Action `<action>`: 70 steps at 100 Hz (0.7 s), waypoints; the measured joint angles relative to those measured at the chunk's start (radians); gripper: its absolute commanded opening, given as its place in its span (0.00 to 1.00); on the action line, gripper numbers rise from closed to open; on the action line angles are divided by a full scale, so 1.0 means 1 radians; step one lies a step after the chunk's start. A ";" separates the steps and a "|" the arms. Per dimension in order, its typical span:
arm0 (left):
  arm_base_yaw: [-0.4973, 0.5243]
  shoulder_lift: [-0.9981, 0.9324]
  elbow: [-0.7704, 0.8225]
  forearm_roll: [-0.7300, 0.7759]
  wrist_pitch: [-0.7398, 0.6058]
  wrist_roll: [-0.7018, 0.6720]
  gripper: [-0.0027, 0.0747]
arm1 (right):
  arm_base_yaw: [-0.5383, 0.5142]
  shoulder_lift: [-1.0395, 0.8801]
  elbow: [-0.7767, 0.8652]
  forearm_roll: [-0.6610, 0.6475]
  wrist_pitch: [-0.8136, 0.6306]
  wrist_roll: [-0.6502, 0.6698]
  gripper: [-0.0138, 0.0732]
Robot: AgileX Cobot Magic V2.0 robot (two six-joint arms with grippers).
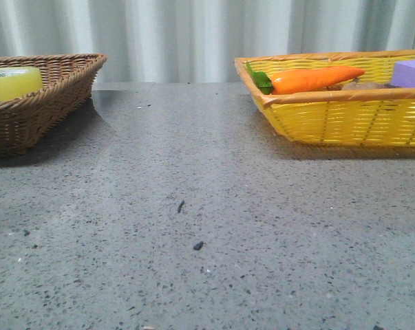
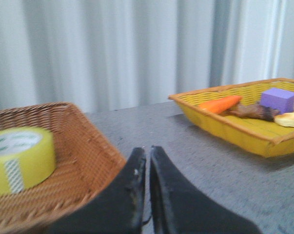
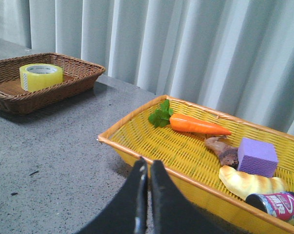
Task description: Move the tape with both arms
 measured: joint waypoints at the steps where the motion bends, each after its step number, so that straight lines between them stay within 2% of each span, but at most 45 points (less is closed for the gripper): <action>1: 0.003 -0.010 0.008 0.000 0.000 0.000 0.01 | 0.000 0.000 0.000 0.000 0.000 0.000 0.11; 15: 0.077 -0.200 0.136 -0.015 0.047 0.000 0.01 | 0.000 0.000 0.000 0.000 0.000 0.000 0.11; 33: 0.229 -0.346 0.148 0.003 0.262 0.000 0.01 | 0.000 0.000 0.000 0.000 0.000 0.000 0.11; 49: 0.365 -0.362 0.148 0.037 0.479 0.000 0.01 | 0.000 0.000 0.000 0.000 0.000 0.000 0.11; 70: 0.410 -0.362 0.148 0.010 0.526 0.000 0.01 | 0.000 0.000 0.000 0.000 0.000 0.000 0.11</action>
